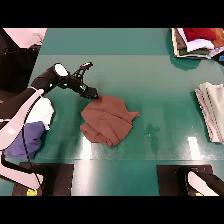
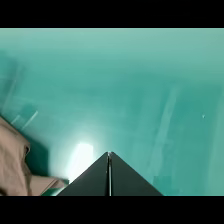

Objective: Fold the shirts.

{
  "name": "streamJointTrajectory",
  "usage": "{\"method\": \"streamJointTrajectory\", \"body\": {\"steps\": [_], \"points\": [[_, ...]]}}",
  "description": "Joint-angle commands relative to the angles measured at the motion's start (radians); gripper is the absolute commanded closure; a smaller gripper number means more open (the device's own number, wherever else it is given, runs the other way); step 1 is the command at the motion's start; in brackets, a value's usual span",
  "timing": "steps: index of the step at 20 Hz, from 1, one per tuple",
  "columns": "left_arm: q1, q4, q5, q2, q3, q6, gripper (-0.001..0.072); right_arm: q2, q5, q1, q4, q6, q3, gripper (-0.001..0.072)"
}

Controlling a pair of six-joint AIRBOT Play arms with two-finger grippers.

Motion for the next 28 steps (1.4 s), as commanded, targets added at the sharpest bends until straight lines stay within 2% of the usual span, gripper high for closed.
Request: {"method": "streamJointTrajectory", "body": {"steps": [1, 3, 7, 12, 13, 14, 15, 18, 22, 26, 28], "points": [[0.002, -0.029, -0.007, -0.020, 0.011, 0.035, 0.0351, 0.000, 0.007, 0.002, 0.080, 0.000, -0.116, 0.0694], [0.005, -0.029, -0.015, -0.020, 0.011, 0.039, 0.0673, 0.000, -0.028, 0.029, 0.141, 0.000, -0.240, 0.0694], [0.005, -0.025, -0.052, -0.019, 0.011, 0.043, 0.0683, 0.000, -0.142, 0.136, 0.146, 0.000, -0.450, 0.0694], [0.009, 0.141, -0.088, 0.086, 0.086, 0.034, 0.0684, 0.000, -0.170, 0.207, 0.147, 0.000, -0.602, 0.0678], [0.018, 0.154, -0.104, 0.124, 0.119, 0.031, 0.0683, -0.001, -0.173, 0.221, 0.149, 0.000, -0.632, 0.0504], [0.030, 0.156, -0.122, 0.156, 0.151, 0.031, 0.0683, -0.008, -0.190, 0.240, 0.173, 0.000, -0.668, 0.0277], [0.043, 0.156, -0.135, 0.189, 0.177, 0.031, 0.0683, -0.032, -0.207, 0.264, 0.229, -0.014, -0.702, 0.0229], [0.048, 0.162, -0.146, 0.260, 0.196, 0.029, 0.0683, -0.158, -0.287, 0.365, 0.443, -0.162, -0.765, 0.0229], [0.048, 0.163, -0.200, 0.272, 0.194, 0.005, 0.0683, -0.363, -0.446, 0.511, 0.710, -0.342, -0.713, 0.0219], [0.048, 0.163, -0.216, 0.272, 0.193, -0.023, 0.0683, -0.537, -0.573, 0.607, 0.715, -0.349, -0.542, 0.0219], [0.048, 0.163, -0.220, 0.272, 0.193, -0.023, 0.0683, -0.618, -0.571, 0.616, 0.715, -0.348, -0.465, 0.0219]]}}
